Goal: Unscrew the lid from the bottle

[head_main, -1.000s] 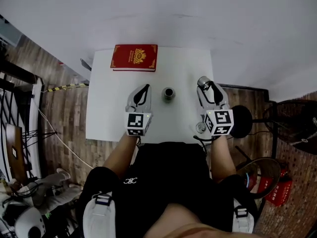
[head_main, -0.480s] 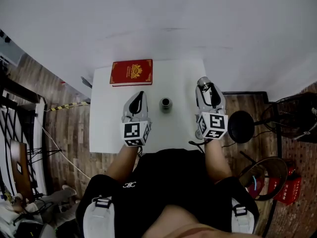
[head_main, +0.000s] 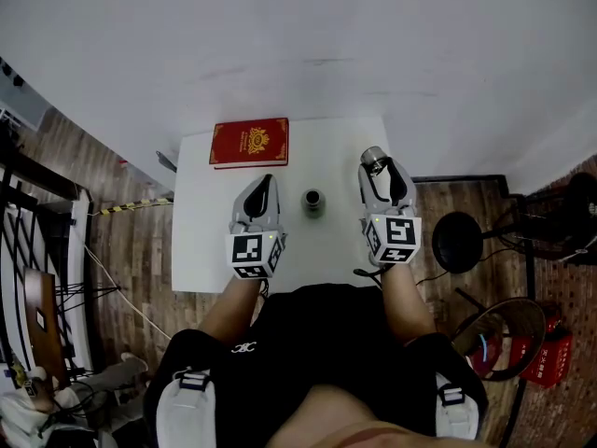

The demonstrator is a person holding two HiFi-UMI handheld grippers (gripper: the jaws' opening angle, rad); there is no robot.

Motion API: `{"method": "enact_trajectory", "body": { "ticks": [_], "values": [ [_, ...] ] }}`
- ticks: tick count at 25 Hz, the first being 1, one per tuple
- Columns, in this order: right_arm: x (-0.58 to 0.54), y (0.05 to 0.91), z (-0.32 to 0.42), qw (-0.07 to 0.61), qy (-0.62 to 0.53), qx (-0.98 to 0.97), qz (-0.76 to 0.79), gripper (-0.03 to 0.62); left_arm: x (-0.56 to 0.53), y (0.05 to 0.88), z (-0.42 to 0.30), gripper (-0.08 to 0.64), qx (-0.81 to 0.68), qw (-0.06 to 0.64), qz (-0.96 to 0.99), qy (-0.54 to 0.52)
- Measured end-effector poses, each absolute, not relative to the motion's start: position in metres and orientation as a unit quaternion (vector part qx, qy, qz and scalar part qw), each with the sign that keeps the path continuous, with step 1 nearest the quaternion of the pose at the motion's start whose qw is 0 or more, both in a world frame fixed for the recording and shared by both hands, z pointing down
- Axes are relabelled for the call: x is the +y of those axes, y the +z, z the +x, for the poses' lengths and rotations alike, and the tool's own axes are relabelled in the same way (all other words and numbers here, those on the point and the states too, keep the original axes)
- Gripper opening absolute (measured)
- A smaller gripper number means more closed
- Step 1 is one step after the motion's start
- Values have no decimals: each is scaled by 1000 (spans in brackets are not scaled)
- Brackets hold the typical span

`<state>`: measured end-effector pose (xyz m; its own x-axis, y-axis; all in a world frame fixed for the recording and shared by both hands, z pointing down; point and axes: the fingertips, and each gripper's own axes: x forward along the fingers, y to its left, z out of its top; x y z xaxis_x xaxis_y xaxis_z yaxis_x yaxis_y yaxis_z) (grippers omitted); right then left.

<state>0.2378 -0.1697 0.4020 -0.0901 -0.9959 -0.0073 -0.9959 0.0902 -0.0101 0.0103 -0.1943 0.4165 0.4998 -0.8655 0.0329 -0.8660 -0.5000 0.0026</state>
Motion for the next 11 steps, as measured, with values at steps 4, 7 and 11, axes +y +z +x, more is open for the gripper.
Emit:
{"method": "enact_trajectory", "body": {
  "ticks": [4,7,11],
  "values": [
    [-171,401,234,6,-4,745,-667,236,-196,417,16,54,-492,-2,870,24],
    [-171,403,234,4,-7,748,-663,236,-197,417,20,54,-489,-1,872,22],
    [-173,403,234,4,-8,749,-663,236,-200,415,21,54,-489,3,872,13]
  ]
}}
